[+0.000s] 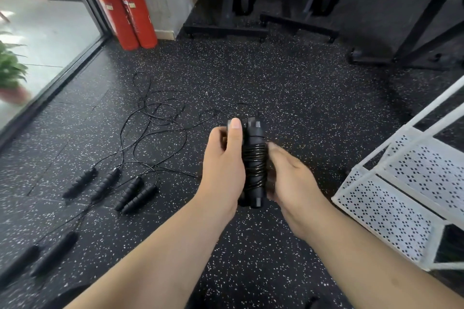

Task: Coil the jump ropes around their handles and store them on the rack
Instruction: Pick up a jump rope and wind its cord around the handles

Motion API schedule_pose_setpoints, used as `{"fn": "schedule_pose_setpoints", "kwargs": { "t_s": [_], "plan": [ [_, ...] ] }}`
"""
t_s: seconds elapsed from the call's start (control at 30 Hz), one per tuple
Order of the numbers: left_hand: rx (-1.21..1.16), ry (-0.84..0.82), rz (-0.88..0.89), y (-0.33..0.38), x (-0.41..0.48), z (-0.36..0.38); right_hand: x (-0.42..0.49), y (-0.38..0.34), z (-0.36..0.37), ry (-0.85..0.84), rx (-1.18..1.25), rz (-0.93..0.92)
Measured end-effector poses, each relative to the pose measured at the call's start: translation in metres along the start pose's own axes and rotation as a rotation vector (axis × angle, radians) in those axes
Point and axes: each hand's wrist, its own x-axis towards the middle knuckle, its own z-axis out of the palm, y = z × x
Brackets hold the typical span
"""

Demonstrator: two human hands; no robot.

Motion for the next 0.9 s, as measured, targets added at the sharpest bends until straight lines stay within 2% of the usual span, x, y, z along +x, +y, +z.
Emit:
{"fn": "schedule_pose_setpoints", "kwargs": {
  "t_s": [0.07,0.17,0.23,0.4,0.47,0.57,0.7,0.83,0.9],
  "plan": [
    [0.031,-0.013,-0.078,-0.001,-0.001,0.003,-0.006,0.005,0.005,0.008,-0.037,0.003],
    [0.086,-0.059,-0.146,-0.006,-0.005,0.012,-0.008,0.019,0.009,0.207,-0.449,-0.200],
    [0.114,-0.085,-0.186,-0.006,-0.004,0.014,-0.006,0.023,0.005,0.285,-0.560,-0.292],
    [0.120,-0.124,-0.309,-0.002,0.000,0.011,-0.005,0.023,-0.015,0.276,-0.774,-0.455],
    [0.152,-0.138,-0.282,-0.004,-0.006,0.014,-0.008,0.027,-0.018,0.291,-0.726,-0.479],
    [0.173,-0.137,-0.170,-0.003,-0.021,0.022,-0.014,0.025,-0.016,0.301,-0.563,-0.368],
    [0.173,-0.159,-0.061,-0.001,-0.038,0.031,-0.023,0.020,-0.021,0.345,-0.478,-0.279],
    [0.146,-0.207,-0.110,0.008,-0.050,0.043,-0.031,0.008,-0.034,0.354,-0.444,-0.242],
    [0.102,-0.219,-0.191,0.014,-0.053,0.053,-0.035,-0.001,-0.041,0.368,-0.323,-0.167]
  ]
}}
